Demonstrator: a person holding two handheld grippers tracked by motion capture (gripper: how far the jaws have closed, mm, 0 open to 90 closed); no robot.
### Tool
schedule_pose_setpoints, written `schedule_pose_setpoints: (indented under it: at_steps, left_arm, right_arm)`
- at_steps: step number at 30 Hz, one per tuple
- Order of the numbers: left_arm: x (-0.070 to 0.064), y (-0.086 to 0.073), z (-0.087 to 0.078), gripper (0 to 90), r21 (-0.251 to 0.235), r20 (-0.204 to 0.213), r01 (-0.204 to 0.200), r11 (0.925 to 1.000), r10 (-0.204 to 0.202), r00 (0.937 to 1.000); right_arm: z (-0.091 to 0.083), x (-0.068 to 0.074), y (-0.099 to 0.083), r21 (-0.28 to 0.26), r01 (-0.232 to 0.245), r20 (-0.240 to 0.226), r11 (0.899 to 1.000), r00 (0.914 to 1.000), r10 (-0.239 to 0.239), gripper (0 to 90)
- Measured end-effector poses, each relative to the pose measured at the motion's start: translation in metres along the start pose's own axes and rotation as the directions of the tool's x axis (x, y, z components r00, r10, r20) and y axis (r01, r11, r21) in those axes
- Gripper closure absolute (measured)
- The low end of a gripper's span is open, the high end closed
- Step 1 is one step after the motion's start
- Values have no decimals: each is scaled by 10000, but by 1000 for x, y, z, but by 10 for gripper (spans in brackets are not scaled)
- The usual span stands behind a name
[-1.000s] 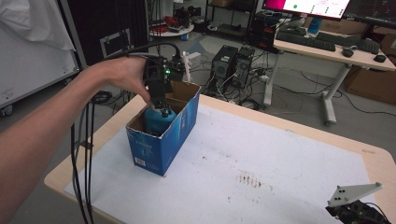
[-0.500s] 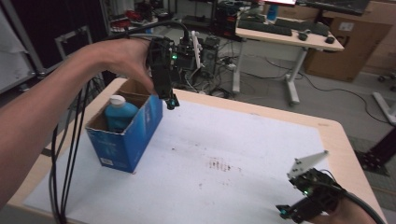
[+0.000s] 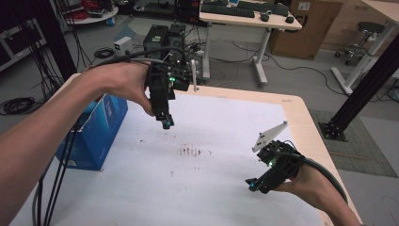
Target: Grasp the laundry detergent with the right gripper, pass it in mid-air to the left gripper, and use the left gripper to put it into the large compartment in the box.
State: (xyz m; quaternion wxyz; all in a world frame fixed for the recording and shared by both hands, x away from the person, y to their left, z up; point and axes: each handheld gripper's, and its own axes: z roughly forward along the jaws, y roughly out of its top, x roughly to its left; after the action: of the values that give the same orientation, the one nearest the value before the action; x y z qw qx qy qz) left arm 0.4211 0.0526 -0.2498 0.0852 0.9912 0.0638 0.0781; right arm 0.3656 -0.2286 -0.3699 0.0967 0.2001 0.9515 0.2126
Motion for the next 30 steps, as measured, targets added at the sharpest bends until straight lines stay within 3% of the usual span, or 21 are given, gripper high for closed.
schedule_pose_setpoints:
  at_steps: [8,12,30]
  left_arm:
    - [-15,3,47,156,230,497,-107,9997,96,9987]
    - [-18,3,61,156,267,675,-85,9996,67,9977]
    - [-23,0,76,156,255,733,5,9997,-24,9973]
  right_arm:
    - [1,1,2,30,-112,73,9999,9999,111,122]
    - [2,2,3,73,-67,84,10000,9999,66,122]
    - [3,3,2,51,-127,105,9999,9999,126,122]
